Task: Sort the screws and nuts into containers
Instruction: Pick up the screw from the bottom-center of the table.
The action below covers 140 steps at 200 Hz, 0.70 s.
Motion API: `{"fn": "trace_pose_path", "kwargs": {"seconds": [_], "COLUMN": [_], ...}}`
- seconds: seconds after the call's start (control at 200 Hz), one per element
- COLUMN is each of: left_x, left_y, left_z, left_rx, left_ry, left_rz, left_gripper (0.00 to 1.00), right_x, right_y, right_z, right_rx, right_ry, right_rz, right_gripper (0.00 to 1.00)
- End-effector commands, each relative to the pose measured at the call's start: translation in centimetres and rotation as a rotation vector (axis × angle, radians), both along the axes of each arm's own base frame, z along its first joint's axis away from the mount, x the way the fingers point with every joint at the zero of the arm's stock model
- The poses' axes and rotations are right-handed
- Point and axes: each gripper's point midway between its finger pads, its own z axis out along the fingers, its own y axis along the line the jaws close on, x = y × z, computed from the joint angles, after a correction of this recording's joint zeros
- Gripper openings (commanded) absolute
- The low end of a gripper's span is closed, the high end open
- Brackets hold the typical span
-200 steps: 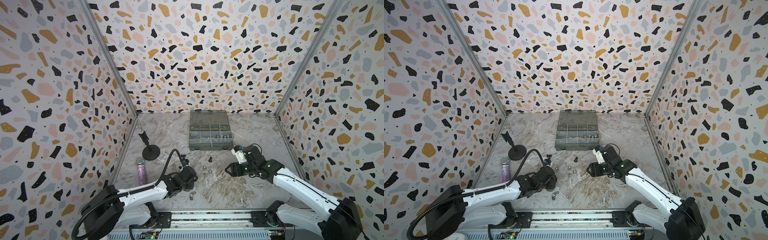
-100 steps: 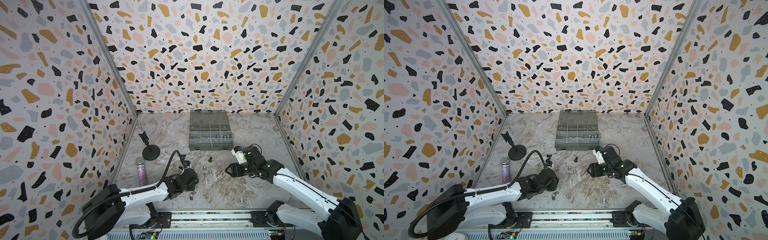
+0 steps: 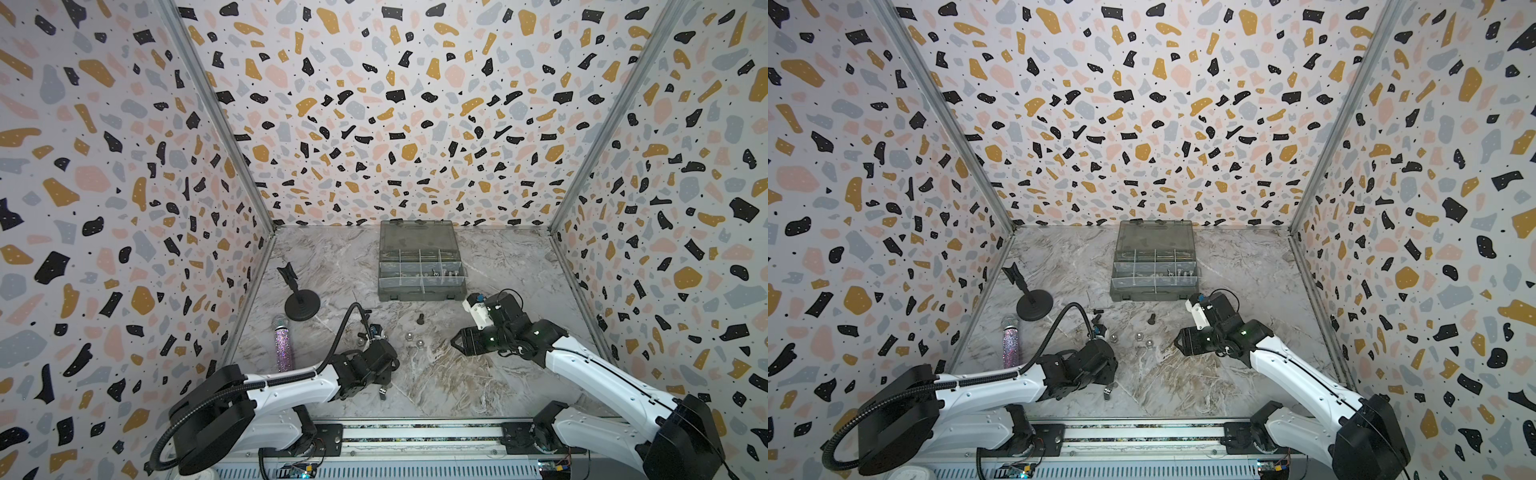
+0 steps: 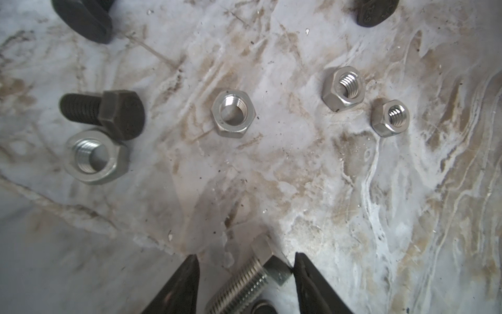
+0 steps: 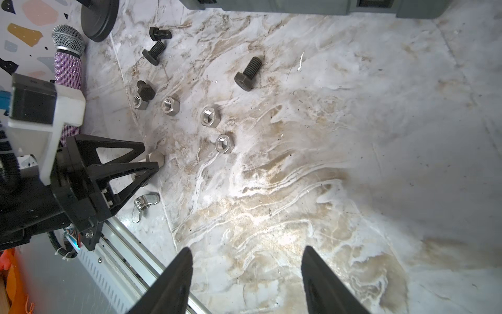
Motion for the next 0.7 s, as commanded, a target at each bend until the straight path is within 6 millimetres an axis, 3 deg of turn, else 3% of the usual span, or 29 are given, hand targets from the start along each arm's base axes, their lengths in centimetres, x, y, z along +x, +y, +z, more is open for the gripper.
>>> {"fn": "trace_pose_path", "kwargs": {"seconds": [0.0,0.441,0.696], "left_x": [-0.1,-0.1,0.1], "left_y": [-0.2,-0.4,-0.7], "left_z": [0.3,-1.0,-1.2], "left_rx": [-0.009,0.029,0.043], "left_ry": [-0.012,0.003,0.008], "left_rz": [-0.012,-0.036,-0.042], "left_gripper": [0.58,0.52,0.43], "right_x": [-0.5,-0.8,-0.8], "right_y": [-0.3,-0.7,-0.7], "right_z": [-0.6,-1.0,-1.1], "right_rx": [-0.019,-0.027,-0.026], "right_ry": [0.014,0.017,0.019], "right_rz": [0.009,0.003,0.002], "right_gripper": [0.65,0.65,0.65]}}
